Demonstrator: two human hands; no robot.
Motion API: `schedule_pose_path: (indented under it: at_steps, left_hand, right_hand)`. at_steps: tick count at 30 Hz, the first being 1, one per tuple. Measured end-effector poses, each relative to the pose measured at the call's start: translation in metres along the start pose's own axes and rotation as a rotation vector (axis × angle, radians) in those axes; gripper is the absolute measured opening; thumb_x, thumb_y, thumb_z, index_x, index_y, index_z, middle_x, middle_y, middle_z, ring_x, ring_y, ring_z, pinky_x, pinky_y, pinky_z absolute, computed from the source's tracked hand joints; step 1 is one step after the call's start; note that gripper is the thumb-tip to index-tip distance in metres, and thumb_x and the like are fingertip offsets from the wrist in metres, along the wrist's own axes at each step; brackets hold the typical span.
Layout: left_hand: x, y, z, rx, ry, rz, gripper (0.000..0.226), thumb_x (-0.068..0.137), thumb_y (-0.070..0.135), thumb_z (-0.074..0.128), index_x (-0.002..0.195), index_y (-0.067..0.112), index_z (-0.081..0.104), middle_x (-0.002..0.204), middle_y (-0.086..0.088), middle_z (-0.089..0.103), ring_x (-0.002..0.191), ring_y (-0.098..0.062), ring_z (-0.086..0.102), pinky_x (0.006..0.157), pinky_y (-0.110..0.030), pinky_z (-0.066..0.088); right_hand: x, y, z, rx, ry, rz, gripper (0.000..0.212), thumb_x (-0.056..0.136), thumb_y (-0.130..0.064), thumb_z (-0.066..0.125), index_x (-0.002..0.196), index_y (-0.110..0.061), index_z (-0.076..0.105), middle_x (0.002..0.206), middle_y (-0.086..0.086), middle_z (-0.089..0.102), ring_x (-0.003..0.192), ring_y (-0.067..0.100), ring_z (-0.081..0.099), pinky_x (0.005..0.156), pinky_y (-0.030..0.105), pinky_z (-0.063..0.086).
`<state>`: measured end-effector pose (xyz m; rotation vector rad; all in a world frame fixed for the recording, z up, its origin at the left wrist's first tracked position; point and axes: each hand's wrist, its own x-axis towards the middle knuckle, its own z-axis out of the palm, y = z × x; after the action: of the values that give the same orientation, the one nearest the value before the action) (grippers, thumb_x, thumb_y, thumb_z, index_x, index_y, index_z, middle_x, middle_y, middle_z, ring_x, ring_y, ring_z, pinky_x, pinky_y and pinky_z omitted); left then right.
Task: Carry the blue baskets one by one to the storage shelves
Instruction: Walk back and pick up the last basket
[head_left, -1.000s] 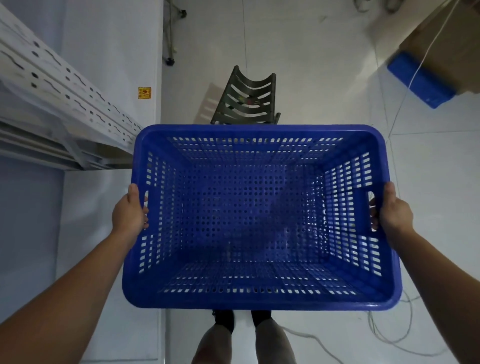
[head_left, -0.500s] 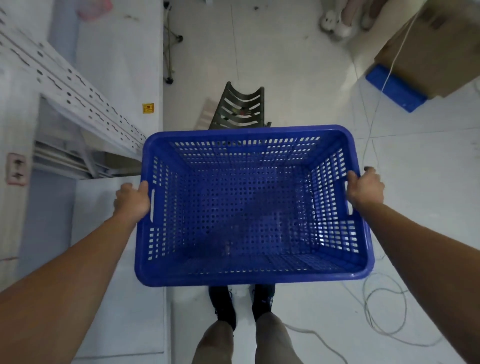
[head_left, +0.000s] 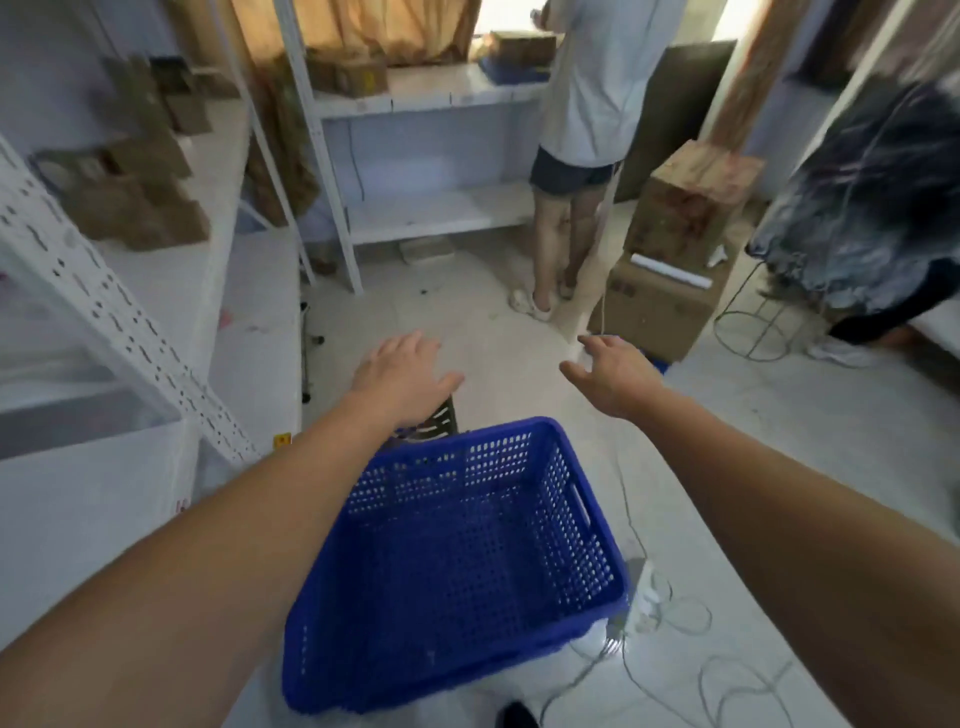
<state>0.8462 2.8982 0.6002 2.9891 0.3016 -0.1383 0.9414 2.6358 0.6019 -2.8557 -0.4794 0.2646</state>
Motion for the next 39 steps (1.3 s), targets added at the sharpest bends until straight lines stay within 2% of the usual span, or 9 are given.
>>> schedule_pose_path:
  at_steps: [6, 10, 14, 17, 24, 28, 29, 33, 39]
  left_hand:
    - [-0.016, 0.136, -0.106, 0.060, 0.153, 0.324, 0.080, 0.097, 0.069, 0.036, 0.161, 0.021, 0.034, 0.171, -0.008, 0.025, 0.157, -0.028, 0.022, 0.127, -0.049, 0.019]
    - [-0.043, 0.248, -0.141, 0.080, 0.190, 0.539, 0.080, 0.097, 0.071, 0.037, 0.159, 0.021, 0.037, 0.169, -0.008, 0.032, 0.154, -0.028, 0.031, 0.124, -0.049, 0.027]
    - [-0.088, 0.377, -0.154, 0.077, 0.212, 0.726, 0.078, 0.099, 0.068, 0.035, 0.161, 0.021, 0.034, 0.169, -0.005, 0.030, 0.154, -0.027, 0.029, 0.124, -0.046, 0.025]
    - [-0.137, 0.484, -0.143, 0.046, 0.225, 0.901, 0.081, 0.097, 0.071, 0.032, 0.161, 0.021, 0.034, 0.169, -0.004, 0.031, 0.153, -0.025, 0.030, 0.123, -0.044, 0.027]
    - [-0.304, 0.707, -0.103, -0.039, 0.097, 1.249, 0.080, 0.099, 0.070, 0.033, 0.163, 0.023, 0.028, 0.172, -0.003, 0.023, 0.157, -0.026, 0.024, 0.126, -0.046, 0.024]
    - [-0.396, 0.815, -0.080, -0.050, 0.063, 1.450, 0.079, 0.099, 0.071, 0.033, 0.163, 0.024, 0.028, 0.172, -0.002, 0.024, 0.157, -0.026, 0.024, 0.125, -0.046, 0.023]
    - [-0.413, 0.835, -0.077, -0.045, 0.061, 1.496, 0.079, 0.100, 0.070, 0.033, 0.163, 0.024, 0.028, 0.172, -0.002, 0.024, 0.157, -0.026, 0.024, 0.125, -0.045, 0.023]
    - [-0.480, 0.925, -0.053, -0.017, 0.027, 1.682, 0.076, 0.102, 0.065, 0.034, 0.164, 0.021, 0.028, 0.171, -0.003, 0.026, 0.157, -0.025, 0.026, 0.125, -0.042, 0.023]
    - [-0.532, 1.055, 0.010, 0.044, 0.015, 1.851, 0.079, 0.099, 0.068, 0.037, 0.159, 0.018, 0.036, 0.164, -0.006, 0.039, 0.149, -0.026, 0.038, 0.121, -0.044, 0.034]
  right_hand:
    - [-0.095, 0.038, -0.126, -0.068, 0.196, 0.046, 0.069, 0.099, -0.059, 0.044, 0.156, -0.020, 0.037, 0.156, 0.014, 0.045, 0.141, 0.034, 0.042, 0.113, 0.046, 0.038]
    - [-0.174, 0.103, -0.182, -0.155, 0.276, 0.160, 0.070, 0.101, -0.058, 0.041, 0.158, -0.017, 0.033, 0.158, 0.014, 0.042, 0.143, 0.033, 0.039, 0.116, 0.044, 0.033]
    - [-0.278, 0.186, -0.219, -0.156, 0.374, 0.335, 0.068, 0.098, -0.059, 0.044, 0.153, -0.018, 0.040, 0.154, 0.011, 0.048, 0.138, 0.032, 0.045, 0.112, 0.045, 0.038]
    - [-0.381, 0.260, -0.236, -0.167, 0.398, 0.512, 0.066, 0.100, -0.057, 0.044, 0.153, -0.018, 0.040, 0.153, 0.010, 0.049, 0.139, 0.031, 0.045, 0.114, 0.045, 0.038]
    - [-0.650, 0.408, -0.246, -0.106, 0.407, 1.011, 0.081, 0.096, -0.070, 0.035, 0.161, -0.023, 0.027, 0.167, 0.006, 0.031, 0.152, 0.028, 0.029, 0.122, 0.047, 0.029]
    - [-0.794, 0.457, -0.244, -0.114, 0.449, 1.216, 0.077, 0.097, -0.068, 0.035, 0.156, -0.018, 0.037, 0.159, 0.010, 0.044, 0.143, 0.031, 0.042, 0.109, 0.043, 0.039]
    - [-0.819, 0.464, -0.242, -0.108, 0.462, 1.265, 0.075, 0.097, -0.067, 0.036, 0.154, -0.017, 0.040, 0.156, 0.011, 0.046, 0.140, 0.032, 0.044, 0.105, 0.042, 0.040]
    - [-0.906, 0.501, -0.229, -0.054, 0.507, 1.425, 0.073, 0.099, -0.062, 0.039, 0.158, -0.018, 0.035, 0.159, 0.012, 0.042, 0.143, 0.033, 0.041, 0.114, 0.045, 0.036]
    - [-0.986, 0.575, -0.202, 0.007, 0.478, 1.610, 0.074, 0.100, -0.062, 0.039, 0.159, -0.019, 0.032, 0.164, 0.008, 0.036, 0.148, 0.030, 0.035, 0.119, 0.046, 0.030]
